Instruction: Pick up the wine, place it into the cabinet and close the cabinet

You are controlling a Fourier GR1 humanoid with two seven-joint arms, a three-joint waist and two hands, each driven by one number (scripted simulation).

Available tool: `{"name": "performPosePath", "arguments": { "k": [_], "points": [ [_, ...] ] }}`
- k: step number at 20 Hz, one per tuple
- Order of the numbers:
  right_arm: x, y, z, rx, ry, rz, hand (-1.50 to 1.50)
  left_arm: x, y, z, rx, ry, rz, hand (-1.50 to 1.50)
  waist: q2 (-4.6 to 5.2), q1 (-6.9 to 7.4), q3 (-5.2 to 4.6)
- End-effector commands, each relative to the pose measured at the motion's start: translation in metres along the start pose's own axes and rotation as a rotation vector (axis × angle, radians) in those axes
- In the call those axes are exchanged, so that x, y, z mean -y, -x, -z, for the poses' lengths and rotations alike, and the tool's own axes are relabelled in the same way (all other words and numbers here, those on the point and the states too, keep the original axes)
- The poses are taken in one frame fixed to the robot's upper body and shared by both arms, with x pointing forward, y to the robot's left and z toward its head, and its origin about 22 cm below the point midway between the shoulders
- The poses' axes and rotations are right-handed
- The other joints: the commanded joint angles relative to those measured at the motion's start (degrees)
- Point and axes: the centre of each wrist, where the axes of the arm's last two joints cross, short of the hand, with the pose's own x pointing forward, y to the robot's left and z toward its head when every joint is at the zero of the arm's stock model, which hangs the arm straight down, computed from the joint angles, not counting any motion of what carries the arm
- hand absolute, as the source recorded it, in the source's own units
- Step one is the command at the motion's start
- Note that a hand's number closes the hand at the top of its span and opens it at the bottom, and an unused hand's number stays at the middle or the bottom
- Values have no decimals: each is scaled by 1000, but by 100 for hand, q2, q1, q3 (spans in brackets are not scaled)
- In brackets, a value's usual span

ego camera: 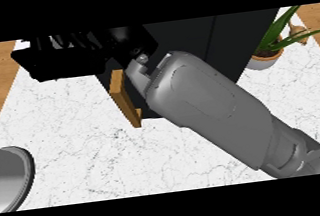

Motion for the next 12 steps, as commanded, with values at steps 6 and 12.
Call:
{"name": "performPosePath", "arguments": {
  "k": [6, 12],
  "points": [
    [68, 47, 6, -72, 132, -113, 150, 4, 2, 5, -11, -16, -7, -150, 234, -47, 9],
    [70, 43, 9, -55, 150, -143, 150, 4, 5, 2, -10, 1, -15, -150, 211, 6, 4]
  ]
}}
